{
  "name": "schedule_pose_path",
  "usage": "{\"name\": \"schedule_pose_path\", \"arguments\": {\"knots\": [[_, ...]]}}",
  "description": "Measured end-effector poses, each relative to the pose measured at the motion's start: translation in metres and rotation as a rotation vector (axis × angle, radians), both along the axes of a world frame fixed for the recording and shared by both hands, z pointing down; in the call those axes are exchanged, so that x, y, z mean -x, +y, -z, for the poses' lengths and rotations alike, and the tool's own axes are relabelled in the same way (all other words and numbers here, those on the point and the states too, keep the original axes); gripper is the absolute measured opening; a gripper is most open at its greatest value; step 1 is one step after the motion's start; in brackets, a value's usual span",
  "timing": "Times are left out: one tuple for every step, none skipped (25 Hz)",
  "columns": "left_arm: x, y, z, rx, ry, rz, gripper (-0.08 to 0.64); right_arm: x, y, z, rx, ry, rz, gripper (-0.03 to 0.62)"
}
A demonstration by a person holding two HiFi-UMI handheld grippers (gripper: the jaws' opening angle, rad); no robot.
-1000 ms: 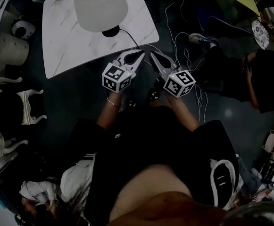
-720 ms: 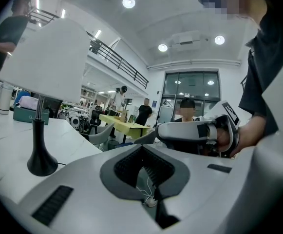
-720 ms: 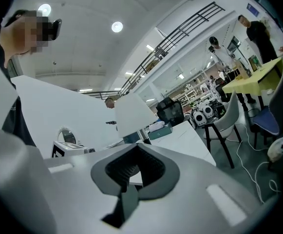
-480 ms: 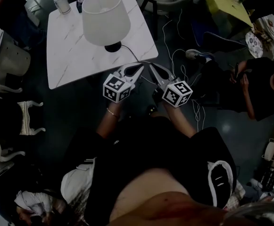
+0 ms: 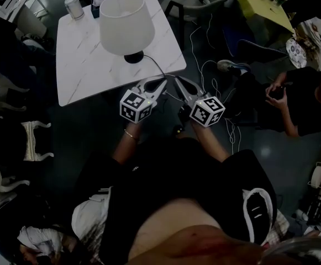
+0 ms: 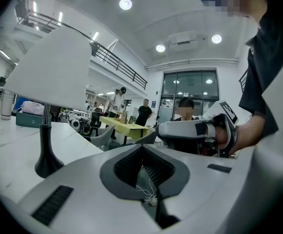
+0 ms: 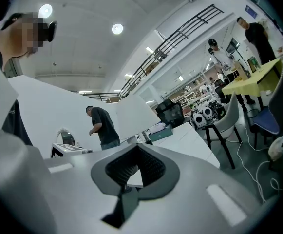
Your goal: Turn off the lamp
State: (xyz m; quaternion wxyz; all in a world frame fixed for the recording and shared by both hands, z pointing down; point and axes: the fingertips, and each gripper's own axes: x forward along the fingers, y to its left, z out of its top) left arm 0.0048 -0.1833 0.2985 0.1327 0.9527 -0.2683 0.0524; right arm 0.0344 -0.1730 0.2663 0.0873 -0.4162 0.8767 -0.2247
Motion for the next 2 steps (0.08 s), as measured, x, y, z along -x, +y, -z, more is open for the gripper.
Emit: {"name": "schedule_pose_path", "arguments": {"knots": [[0.0002,-0.0014,0.0024,-0.007,0.001,0.003,0.006,-0.0007,-0.0011,0.0024,-0.007,0.001,0.0,0.0],[0.0004,-0.0032,0.0051,-0.014,0.003,0.005,0.006,-0.0015,-0.0026,0.005,-0.014,0.002,-0.001,0.0]]}}
